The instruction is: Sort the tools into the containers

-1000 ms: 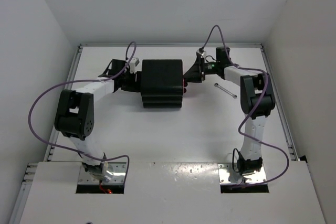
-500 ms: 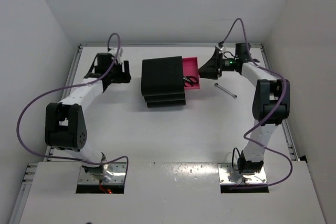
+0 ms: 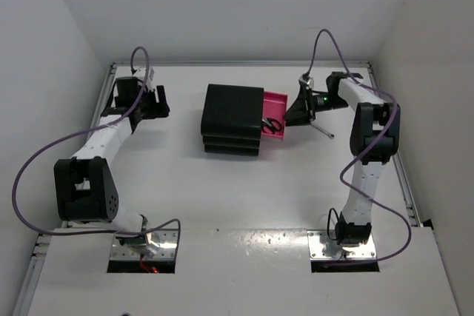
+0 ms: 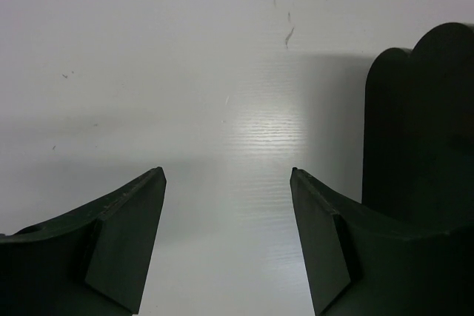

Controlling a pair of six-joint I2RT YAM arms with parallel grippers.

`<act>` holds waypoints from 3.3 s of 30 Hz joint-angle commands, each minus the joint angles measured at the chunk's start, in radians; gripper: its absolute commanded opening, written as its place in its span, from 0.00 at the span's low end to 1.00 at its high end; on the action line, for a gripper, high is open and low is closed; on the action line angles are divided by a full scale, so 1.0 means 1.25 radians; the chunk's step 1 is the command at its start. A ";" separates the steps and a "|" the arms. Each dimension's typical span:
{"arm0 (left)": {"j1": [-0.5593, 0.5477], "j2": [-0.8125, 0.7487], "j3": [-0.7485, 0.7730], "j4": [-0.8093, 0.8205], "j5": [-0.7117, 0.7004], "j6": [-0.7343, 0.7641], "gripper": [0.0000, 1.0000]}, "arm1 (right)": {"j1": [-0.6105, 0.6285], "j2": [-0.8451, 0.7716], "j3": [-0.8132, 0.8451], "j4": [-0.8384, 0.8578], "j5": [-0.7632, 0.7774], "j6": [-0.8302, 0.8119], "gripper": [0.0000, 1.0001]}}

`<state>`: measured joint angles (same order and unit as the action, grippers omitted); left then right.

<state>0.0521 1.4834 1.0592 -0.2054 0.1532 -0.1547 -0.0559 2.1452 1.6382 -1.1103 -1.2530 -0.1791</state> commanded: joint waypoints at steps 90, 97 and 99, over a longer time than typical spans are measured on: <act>-0.115 0.033 -0.090 0.040 0.091 0.019 0.69 | 0.194 0.203 0.275 -0.108 -0.149 -0.100 0.10; -0.123 -0.013 -0.133 0.055 0.149 0.012 0.69 | 0.148 0.146 0.235 -0.108 -0.111 -0.092 0.32; -0.123 -0.033 -0.142 0.062 0.156 0.005 0.69 | 0.123 0.128 0.226 -0.100 -0.091 -0.092 0.33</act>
<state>-0.0868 1.5089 0.8928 -0.1707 0.3008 -0.1390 0.1486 2.3848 1.9289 -1.2736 -1.3830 -0.2916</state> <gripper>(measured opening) 0.687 0.327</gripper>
